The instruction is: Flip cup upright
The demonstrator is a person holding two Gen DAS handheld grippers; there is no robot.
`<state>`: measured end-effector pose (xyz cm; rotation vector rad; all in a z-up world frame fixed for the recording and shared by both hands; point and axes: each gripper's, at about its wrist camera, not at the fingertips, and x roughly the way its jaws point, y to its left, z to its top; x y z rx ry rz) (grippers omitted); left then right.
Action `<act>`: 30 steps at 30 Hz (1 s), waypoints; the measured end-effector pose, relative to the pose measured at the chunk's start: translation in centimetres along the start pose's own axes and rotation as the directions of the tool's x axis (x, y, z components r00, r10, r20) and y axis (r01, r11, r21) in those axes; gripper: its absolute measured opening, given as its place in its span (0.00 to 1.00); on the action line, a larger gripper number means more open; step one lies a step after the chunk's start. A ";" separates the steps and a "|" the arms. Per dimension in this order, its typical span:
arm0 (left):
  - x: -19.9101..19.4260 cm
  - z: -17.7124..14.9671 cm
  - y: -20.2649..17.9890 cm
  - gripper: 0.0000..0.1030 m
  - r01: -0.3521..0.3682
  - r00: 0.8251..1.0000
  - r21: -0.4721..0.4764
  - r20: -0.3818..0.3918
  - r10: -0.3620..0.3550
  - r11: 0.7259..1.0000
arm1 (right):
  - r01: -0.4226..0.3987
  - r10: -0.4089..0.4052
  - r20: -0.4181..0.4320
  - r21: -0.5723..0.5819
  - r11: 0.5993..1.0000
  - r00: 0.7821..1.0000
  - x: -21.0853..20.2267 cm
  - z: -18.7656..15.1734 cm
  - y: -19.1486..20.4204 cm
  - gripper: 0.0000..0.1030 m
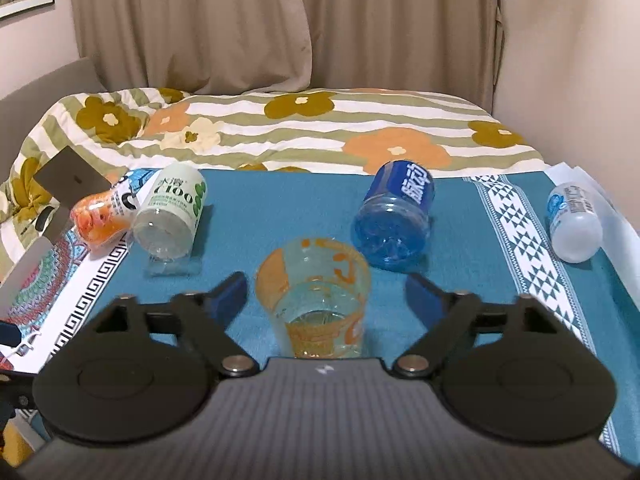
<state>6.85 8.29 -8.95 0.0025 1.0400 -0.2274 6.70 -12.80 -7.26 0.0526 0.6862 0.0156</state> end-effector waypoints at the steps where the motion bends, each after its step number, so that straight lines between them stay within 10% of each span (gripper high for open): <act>1: -0.3 0.1 -0.2 0.96 -0.005 1.000 0.002 0.008 0.005 1.000 | -0.005 0.005 -0.007 0.001 1.000 1.000 -0.3 0.2 -0.2 1.00; 30: -8.2 -2.2 -9.6 1.00 -0.165 0.961 0.044 0.230 0.151 0.985 | 0.076 -0.080 -0.293 -0.026 0.997 0.953 -13.6 1.0 -8.4 1.00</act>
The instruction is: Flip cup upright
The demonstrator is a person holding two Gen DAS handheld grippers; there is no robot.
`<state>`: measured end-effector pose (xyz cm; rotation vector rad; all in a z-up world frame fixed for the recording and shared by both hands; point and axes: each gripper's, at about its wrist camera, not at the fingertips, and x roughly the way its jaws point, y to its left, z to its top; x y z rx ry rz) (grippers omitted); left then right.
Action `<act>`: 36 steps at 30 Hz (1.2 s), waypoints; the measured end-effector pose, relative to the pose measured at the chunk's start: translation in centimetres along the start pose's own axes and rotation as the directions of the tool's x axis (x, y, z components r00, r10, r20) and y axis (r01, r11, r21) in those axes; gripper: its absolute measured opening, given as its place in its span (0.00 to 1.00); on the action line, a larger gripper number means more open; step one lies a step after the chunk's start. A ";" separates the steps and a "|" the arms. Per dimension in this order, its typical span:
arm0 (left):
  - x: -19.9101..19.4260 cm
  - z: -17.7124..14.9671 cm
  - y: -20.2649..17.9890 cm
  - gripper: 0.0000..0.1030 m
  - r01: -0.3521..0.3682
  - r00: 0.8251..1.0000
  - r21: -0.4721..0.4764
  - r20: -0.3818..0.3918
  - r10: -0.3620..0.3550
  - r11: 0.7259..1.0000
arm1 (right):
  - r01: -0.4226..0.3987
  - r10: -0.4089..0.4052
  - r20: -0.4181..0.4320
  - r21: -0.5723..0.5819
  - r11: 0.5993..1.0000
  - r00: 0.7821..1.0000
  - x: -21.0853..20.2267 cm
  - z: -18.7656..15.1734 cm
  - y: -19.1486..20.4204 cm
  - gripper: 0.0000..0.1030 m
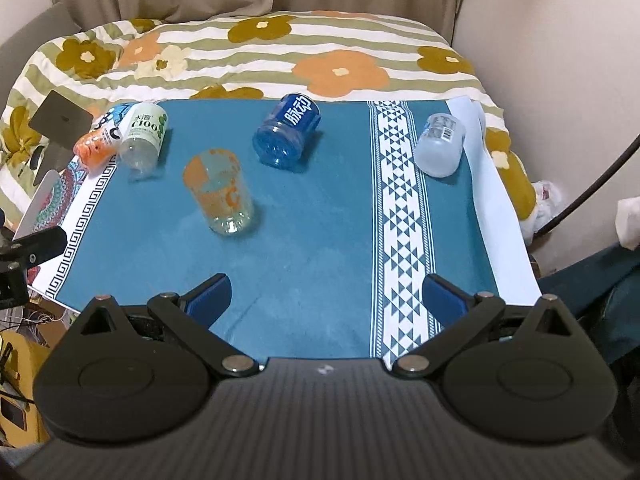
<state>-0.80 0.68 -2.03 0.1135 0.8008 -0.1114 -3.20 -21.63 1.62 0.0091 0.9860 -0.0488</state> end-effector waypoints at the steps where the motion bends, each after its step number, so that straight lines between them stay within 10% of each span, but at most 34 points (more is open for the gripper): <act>1: -0.1 -0.1 -0.1 1.00 -0.003 1.000 -0.001 -0.001 0.003 1.000 | 0.000 0.000 0.003 0.001 1.000 1.000 -0.1 -0.1 0.0 1.00; 36: -0.6 0.2 -0.7 1.00 -0.012 1.000 0.011 0.014 0.012 1.000 | -0.006 0.005 0.019 0.026 1.000 1.000 -0.4 -0.1 -0.6 1.00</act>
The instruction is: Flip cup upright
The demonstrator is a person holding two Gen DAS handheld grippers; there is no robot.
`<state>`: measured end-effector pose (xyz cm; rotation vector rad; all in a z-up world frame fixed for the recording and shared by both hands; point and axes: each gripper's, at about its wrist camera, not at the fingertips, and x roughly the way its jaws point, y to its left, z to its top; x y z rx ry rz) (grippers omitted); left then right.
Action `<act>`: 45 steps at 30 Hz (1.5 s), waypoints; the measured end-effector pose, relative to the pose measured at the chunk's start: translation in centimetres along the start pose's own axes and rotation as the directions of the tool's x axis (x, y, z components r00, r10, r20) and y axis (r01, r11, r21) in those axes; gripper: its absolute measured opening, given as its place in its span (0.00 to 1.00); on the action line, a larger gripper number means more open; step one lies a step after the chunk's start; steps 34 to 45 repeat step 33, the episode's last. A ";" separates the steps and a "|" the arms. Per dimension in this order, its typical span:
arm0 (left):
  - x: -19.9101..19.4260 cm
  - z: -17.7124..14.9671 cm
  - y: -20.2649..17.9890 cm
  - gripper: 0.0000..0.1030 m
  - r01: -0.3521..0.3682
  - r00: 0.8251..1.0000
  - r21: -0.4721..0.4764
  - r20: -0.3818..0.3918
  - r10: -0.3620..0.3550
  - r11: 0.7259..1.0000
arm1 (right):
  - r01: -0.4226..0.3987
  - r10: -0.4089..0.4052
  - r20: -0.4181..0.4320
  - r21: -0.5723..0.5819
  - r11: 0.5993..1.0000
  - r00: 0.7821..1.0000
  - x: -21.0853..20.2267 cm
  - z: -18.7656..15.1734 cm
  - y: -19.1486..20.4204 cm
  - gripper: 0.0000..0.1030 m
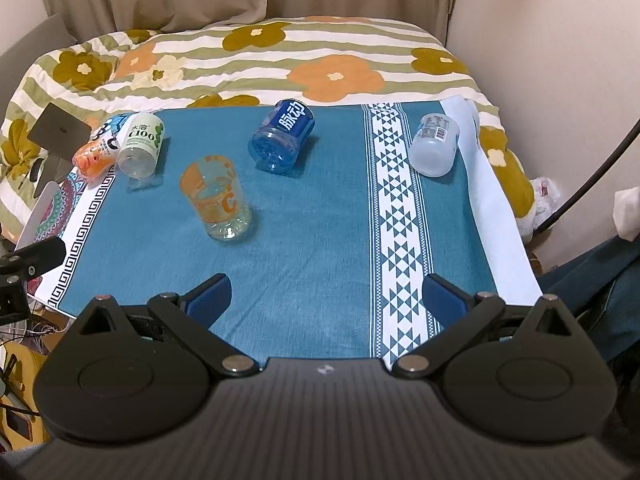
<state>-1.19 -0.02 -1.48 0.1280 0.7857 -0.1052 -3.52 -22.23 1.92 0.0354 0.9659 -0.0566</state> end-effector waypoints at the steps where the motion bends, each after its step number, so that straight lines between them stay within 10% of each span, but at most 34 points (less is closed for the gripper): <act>1: 0.1 0.1 0.0 1.00 0.002 1.000 0.002 -0.002 -0.002 1.000 | 0.001 -0.001 -0.001 0.001 1.000 1.000 0.0 0.0 0.0 1.00; 45: 0.6 0.8 0.7 1.00 0.016 0.999 0.014 0.035 -0.016 1.000 | -0.021 0.021 0.007 -0.003 1.000 1.000 0.6 0.3 0.0 1.00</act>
